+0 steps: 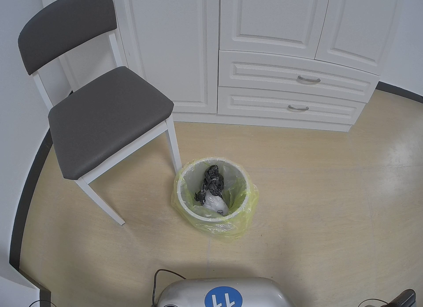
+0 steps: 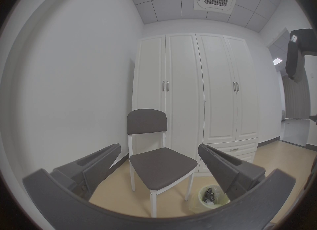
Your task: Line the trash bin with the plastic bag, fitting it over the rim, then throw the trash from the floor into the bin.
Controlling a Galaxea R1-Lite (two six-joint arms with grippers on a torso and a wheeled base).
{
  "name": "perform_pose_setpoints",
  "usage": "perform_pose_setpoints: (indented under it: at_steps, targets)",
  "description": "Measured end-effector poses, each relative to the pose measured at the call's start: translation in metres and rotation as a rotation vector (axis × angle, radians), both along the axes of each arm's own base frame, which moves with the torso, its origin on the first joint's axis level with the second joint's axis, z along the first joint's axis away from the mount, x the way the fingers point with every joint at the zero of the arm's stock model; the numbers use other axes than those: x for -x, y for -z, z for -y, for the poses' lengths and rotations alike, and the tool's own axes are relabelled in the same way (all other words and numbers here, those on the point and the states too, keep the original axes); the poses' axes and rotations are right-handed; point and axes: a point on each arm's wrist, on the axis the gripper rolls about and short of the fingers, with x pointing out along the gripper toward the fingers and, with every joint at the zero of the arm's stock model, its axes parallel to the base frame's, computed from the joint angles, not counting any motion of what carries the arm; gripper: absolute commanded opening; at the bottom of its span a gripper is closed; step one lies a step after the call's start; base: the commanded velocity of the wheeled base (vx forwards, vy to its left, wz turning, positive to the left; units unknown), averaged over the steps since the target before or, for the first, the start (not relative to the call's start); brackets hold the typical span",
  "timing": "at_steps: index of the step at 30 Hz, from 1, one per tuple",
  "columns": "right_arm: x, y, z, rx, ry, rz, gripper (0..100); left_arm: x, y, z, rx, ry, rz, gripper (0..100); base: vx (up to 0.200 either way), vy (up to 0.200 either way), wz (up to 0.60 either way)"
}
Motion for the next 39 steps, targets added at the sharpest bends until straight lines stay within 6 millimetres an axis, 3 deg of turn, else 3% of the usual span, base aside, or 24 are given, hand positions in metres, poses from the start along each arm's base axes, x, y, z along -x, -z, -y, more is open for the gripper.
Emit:
perform_pose_setpoints:
  at_steps: [9, 17, 28, 34, 39]
  targets:
    - [0.020, -0.016, -0.001, 0.012, -0.015, 0.094, 100, 0.027, -0.008, 0.001, 0.007, -0.026, 0.063, 100, 0.000, 0.000, 0.00]
    - [0.022, -0.017, -0.001, 0.016, -0.022, 0.105, 100, 0.032, -0.004, 0.001, 0.002, -0.007, 0.064, 100, 0.000, 0.000, 0.00]
    - [0.017, -0.011, -0.003, 0.054, -0.084, 0.079, 100, 0.027, 0.011, 0.001, 0.010, 0.035, -0.003, 100, 0.000, 0.000, 0.00]
    - [0.016, -0.010, -0.003, 0.071, -0.104, 0.093, 100, 0.013, 0.028, 0.001, 0.015, 0.044, 0.017, 100, 0.000, 0.000, 0.00]
    - [0.016, -0.012, -0.004, 0.107, -0.093, 0.174, 100, -0.002, 0.054, 0.001, 0.011, 0.043, -0.035, 100, 0.000, 0.000, 0.00]
